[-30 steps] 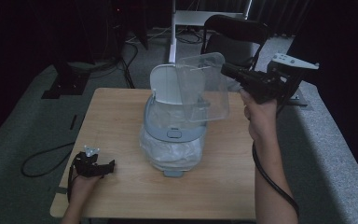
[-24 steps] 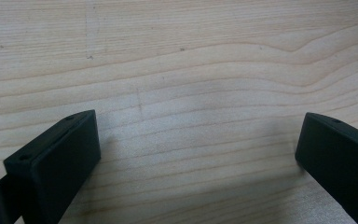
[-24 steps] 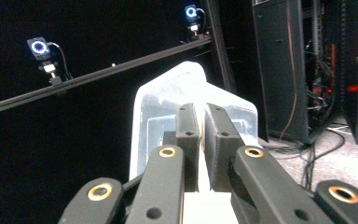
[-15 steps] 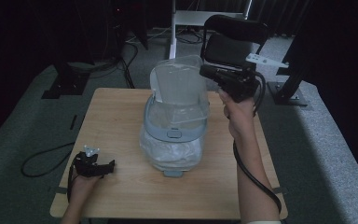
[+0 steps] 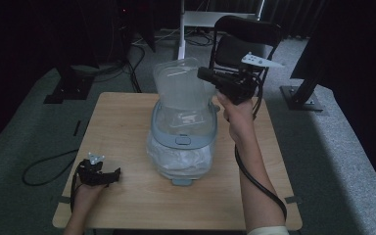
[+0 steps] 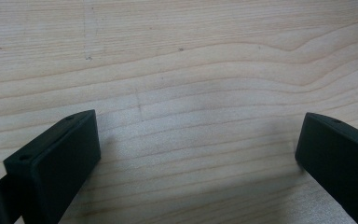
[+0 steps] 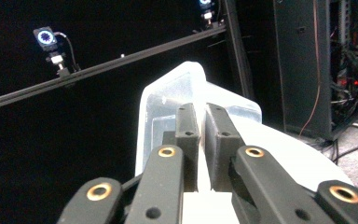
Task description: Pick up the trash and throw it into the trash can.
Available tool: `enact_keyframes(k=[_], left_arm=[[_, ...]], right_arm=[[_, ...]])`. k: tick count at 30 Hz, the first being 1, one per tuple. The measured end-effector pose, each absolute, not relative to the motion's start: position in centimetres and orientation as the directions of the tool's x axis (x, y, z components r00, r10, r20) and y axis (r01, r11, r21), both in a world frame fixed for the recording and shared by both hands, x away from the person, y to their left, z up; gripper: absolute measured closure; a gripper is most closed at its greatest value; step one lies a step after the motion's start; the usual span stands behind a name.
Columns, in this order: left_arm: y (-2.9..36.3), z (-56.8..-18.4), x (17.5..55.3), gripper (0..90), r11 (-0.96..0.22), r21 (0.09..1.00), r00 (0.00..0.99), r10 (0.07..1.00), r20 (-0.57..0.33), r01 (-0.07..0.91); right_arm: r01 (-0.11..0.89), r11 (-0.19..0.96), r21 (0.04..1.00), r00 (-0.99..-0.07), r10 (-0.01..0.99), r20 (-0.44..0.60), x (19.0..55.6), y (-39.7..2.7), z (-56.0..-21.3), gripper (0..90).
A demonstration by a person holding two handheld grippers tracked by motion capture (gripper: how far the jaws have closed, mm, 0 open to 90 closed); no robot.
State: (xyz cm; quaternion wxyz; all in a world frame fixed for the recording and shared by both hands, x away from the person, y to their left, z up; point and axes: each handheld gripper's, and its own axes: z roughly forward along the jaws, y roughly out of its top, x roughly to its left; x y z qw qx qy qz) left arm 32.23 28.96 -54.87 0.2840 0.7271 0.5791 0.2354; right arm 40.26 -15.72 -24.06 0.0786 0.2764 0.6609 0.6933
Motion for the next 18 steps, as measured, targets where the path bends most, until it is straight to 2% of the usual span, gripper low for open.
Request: enact_keyframes(k=[1, 2, 4, 7, 11, 12, 13, 15, 18], left_arm=[[29.0, -54.9, 32.2, 0.7, -0.168, 0.686, 0.219, 0.976, 0.013, 0.708], [29.0, -54.9, 32.2, 0.7, -0.169, 0.685, 0.22, 0.975, 0.014, 0.708], [29.0, -54.9, 32.2, 0.7, -0.168, 0.686, 0.219, 0.976, 0.013, 0.708], [29.0, -54.9, 32.2, 0.7, -0.17, 0.686, 0.221, 0.975, 0.014, 0.708], [29.0, -54.9, 32.2, 0.7, -0.17, 0.686, 0.221, 0.975, 0.013, 0.708], [29.0, -54.9, 32.2, 0.7, -0.17, 0.685, 0.221, 0.975, 0.013, 0.708], [29.0, -54.9, 32.2, 0.7, -0.17, 0.686, 0.221, 0.975, 0.014, 0.708], [29.0, -54.9, 32.2, 0.7, -0.17, 0.686, 0.221, 0.975, 0.014, 0.708], [29.0, -54.9, 32.2, 0.7, -0.17, 0.686, 0.221, 0.975, 0.014, 0.708]], right_arm=[[0.261, -0.121, 0.958, -0.839, 0.461, 0.287, 40.4, -15.7, -24.1, 77.2], [0.272, -0.124, 0.954, -0.841, 0.453, 0.298, 40.5, -15.7, -24.2, 67.5], [0.271, -0.118, 0.955, -0.834, 0.467, 0.294, 40.4, -15.7, -24.3, 64.5], [0.269, -0.11, 0.957, -0.83, 0.478, 0.288, 40.1, -15.9, -24.5, 51.7], [0.273, -0.108, 0.956, -0.82, 0.494, 0.289, 40.0, -16.3, -24.9, 45.7], [0.283, -0.097, 0.954, -0.813, 0.503, 0.292, 40.0, -16.6, -25.2, 37.6], [0.29, -0.083, 0.953, -0.812, 0.506, 0.291, 40.1, -16.8, -25.3, 35.7], [0.299, -0.07, 0.952, -0.808, 0.512, 0.291, 40.2, -17.2, -25.7, 25.7], [0.311, -0.064, 0.948, -0.813, 0.499, 0.3, 40.6, -18.1, -26.3, 18.3]])
